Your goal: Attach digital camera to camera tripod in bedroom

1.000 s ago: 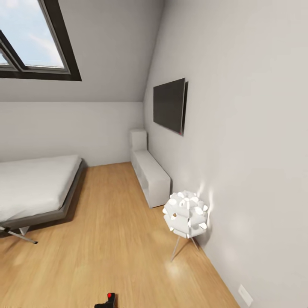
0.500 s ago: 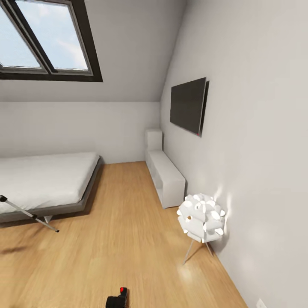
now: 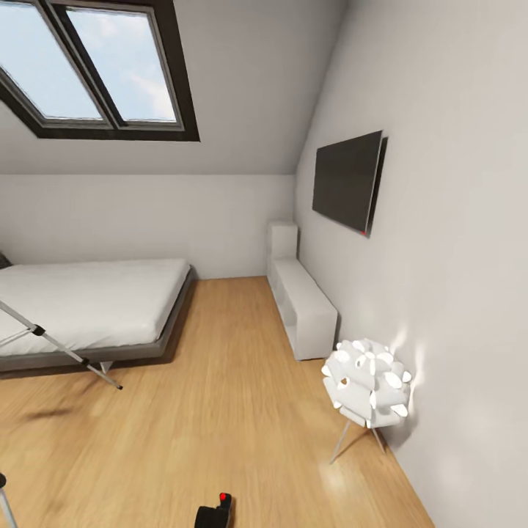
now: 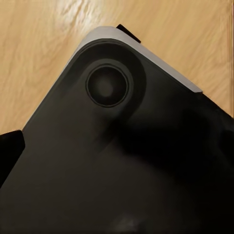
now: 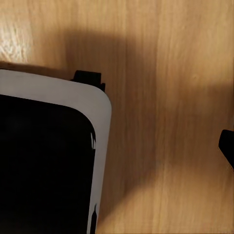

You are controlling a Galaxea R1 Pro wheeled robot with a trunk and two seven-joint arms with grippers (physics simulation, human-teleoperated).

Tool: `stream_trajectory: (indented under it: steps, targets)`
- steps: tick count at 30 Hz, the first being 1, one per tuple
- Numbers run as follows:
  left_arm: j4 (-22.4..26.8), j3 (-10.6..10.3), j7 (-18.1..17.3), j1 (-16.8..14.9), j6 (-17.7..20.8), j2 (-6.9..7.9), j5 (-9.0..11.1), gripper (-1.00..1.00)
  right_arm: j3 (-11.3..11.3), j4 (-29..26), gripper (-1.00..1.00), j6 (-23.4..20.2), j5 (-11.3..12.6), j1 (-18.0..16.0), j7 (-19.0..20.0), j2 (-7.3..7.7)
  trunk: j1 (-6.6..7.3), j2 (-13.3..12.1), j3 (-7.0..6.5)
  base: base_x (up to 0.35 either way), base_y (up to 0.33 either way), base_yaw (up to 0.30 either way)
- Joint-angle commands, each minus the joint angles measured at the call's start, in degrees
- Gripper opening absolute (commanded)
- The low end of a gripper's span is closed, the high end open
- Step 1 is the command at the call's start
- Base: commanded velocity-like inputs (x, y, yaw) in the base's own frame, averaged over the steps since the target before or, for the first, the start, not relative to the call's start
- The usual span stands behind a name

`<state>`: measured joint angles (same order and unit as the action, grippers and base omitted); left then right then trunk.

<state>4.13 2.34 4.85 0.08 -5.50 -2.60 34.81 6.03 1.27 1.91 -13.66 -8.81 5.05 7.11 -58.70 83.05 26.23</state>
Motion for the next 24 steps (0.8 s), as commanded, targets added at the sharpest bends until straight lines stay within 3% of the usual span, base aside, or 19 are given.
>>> stream_trajectory:
  steps: [1,10,24]
  targets:
    - [0.09,0.22,0.18,0.01,-0.07,-0.05,-0.16,1.00,0.50,0.13,1.00,0.23,-0.49,-0.07,0.14,0.04,-0.02,0.03,0.05,0.264,0.000,0.015]
    - [0.09,0.20,0.08,0.01,-0.04,-0.08,-0.35,1.00,0.56,0.13,1.00,0.30,-0.43,-0.07,0.14,0.09,-0.02,0.03,0.05,0.261,0.000,0.005]
    - [0.09,0.21,0.13,0.01,-0.03,-0.10,-0.32,1.00,0.56,0.14,1.00,0.12,-0.40,-0.07,0.23,0.02,-0.02,0.03,0.05,0.017,0.000,0.000]
